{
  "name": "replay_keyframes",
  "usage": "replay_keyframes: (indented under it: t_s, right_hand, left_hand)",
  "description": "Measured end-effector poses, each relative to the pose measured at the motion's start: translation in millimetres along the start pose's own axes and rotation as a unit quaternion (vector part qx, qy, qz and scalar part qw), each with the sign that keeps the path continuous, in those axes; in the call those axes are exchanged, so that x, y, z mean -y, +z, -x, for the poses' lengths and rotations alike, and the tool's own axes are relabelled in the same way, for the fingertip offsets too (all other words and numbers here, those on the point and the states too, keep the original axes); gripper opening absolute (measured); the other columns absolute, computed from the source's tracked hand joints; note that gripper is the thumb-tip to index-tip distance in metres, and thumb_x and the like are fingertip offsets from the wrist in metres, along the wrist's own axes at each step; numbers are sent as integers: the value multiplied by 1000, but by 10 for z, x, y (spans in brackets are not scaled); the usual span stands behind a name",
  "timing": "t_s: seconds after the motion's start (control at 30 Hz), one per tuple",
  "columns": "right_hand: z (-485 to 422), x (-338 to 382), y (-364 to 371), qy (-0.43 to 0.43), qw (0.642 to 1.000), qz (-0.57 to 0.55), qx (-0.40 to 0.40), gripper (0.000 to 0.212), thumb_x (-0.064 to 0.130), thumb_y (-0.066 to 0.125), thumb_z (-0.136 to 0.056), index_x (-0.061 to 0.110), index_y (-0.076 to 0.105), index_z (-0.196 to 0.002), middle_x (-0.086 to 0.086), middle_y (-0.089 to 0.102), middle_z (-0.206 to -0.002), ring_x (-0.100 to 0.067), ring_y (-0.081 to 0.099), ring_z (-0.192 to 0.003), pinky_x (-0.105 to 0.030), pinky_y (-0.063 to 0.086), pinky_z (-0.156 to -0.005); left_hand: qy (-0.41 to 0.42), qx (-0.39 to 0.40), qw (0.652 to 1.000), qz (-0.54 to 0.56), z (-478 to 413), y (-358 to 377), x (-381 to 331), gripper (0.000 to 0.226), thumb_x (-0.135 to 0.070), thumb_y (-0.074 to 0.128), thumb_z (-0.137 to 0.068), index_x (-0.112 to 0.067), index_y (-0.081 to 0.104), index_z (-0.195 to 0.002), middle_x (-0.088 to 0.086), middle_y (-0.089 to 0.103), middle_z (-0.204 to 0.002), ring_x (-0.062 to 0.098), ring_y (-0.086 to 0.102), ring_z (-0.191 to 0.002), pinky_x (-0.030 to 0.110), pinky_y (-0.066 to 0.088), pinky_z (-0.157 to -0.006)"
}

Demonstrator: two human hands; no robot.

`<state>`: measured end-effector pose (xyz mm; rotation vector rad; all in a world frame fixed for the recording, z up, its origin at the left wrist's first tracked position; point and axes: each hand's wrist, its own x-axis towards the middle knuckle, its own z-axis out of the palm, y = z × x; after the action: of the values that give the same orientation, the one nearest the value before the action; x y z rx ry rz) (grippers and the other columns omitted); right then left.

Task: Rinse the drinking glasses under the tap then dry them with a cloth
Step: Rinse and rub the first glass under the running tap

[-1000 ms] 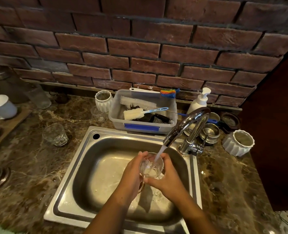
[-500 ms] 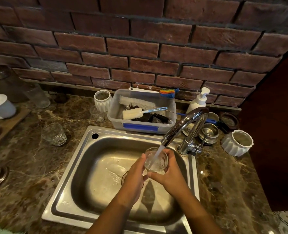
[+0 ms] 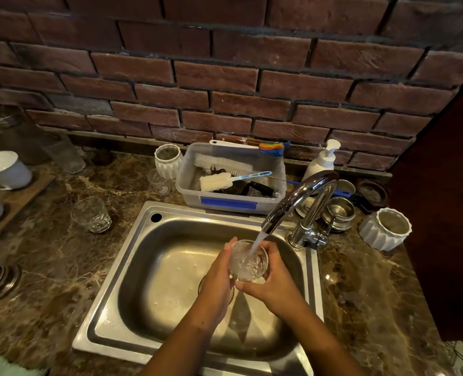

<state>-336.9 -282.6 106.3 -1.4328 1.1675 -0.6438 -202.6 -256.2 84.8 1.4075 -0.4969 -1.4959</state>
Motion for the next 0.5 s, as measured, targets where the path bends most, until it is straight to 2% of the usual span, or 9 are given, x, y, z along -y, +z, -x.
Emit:
replay_keyframes:
  t_s: [0.1,0.23,0.33,0.4,0.5]
  right_hand:
    - [-10,-7,4,1,1000,-8,-12,81,23,89,-64,43,40,-125,11,59,-124,-8,59,-117,-21,54,-91]
    - [-17,-5,13,5,1000,-15,-1,81,23,90,-63,44,41,-124,11,62,-121,-10,63,-115,-31,56,-95]
    - [-12,8,22,3,1000,-17,-13,79,19,89,-67,48,40,-121,18,60,-120,-6,62,-113,-22,55,-90]
    - [-20,4,26,3,1000,-16,-8,79,18,89,-67,48,40,-121,17,62,-118,-5,63,-112,-23,55,-90]
    - [-18,-3,15,2,1000,-23,-16,80,17,90,-66,46,41,-122,13,61,-121,-9,62,-114,-24,55,-91]
  left_hand:
    - [1,4,1000,-3,-9,-2,-1,61,-74,46,-80,-42,64,-129,-5,68,-132,18,60,-127,46,44,-113]
    - [-10,-8,1000,-3,2,0,-17,59,-73,45,-81,-40,67,-124,-4,70,-127,18,63,-123,44,46,-111]
    - [-9,-10,1000,-10,-4,14,-32,45,-65,40,-94,-41,69,-120,-7,73,-121,16,64,-121,42,47,-110]
    - [-12,-13,1000,-9,-6,15,-40,42,-59,37,-100,-39,71,-116,-7,75,-115,16,66,-117,40,50,-107]
    - [0,-7,1000,-24,-5,28,-44,50,-69,41,-89,-44,67,-124,-6,69,-128,17,61,-124,44,46,-111]
